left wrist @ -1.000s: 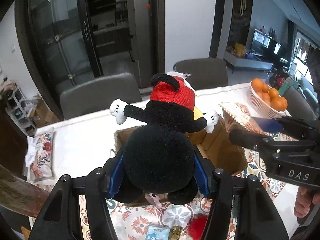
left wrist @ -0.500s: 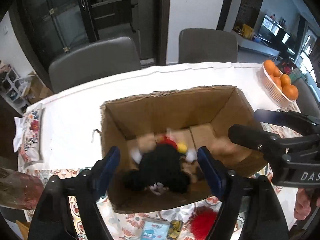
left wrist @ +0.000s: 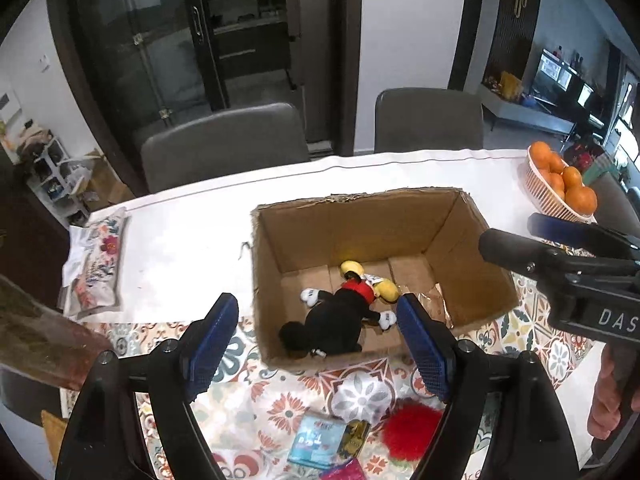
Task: Organize soft objects
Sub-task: 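Lower both items into the box and open both tools, then move both tools back toward the remaining items on the runner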
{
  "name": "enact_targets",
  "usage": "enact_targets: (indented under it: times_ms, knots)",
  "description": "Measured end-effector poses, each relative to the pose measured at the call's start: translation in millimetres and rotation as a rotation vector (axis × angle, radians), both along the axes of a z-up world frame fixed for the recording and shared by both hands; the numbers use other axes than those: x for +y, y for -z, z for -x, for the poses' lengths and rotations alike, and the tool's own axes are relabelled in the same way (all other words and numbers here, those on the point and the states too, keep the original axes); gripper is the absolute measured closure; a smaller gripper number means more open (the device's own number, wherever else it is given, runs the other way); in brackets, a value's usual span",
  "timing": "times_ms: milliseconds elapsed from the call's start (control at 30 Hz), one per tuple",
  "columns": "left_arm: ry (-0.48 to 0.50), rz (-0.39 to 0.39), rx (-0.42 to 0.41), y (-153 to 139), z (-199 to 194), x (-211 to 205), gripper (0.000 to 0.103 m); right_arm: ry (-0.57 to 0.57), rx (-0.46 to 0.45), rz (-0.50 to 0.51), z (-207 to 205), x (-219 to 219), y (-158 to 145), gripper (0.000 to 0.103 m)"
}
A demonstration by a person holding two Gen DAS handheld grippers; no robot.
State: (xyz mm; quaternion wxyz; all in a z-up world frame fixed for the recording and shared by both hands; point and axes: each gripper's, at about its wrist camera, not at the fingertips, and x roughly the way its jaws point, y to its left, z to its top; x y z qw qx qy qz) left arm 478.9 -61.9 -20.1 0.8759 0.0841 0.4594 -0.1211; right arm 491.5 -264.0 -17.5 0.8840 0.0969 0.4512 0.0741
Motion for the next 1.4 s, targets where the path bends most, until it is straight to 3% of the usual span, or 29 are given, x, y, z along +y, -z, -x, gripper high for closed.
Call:
enact_targets:
  times_ms: [367,667,967,1400]
  knots:
    - [-0.011,-0.022,-0.09,-19,54,23,0.021,-0.024,-0.078,0.044,51,25,-20,0.023]
    - [-0.025,-0.022,-0.1,-8,98,51,0.02,-0.063,-0.094,0.081,83,52,-18,0.023]
    - [-0.04,-0.03,-0.128,4,135,67,0.019,-0.091,-0.103,0.096,111,70,-1,0.023]
    - [0.019,-0.063,-0.056,48,152,68,0.019,-0.102,-0.029,0.105,134,76,50,0.023]
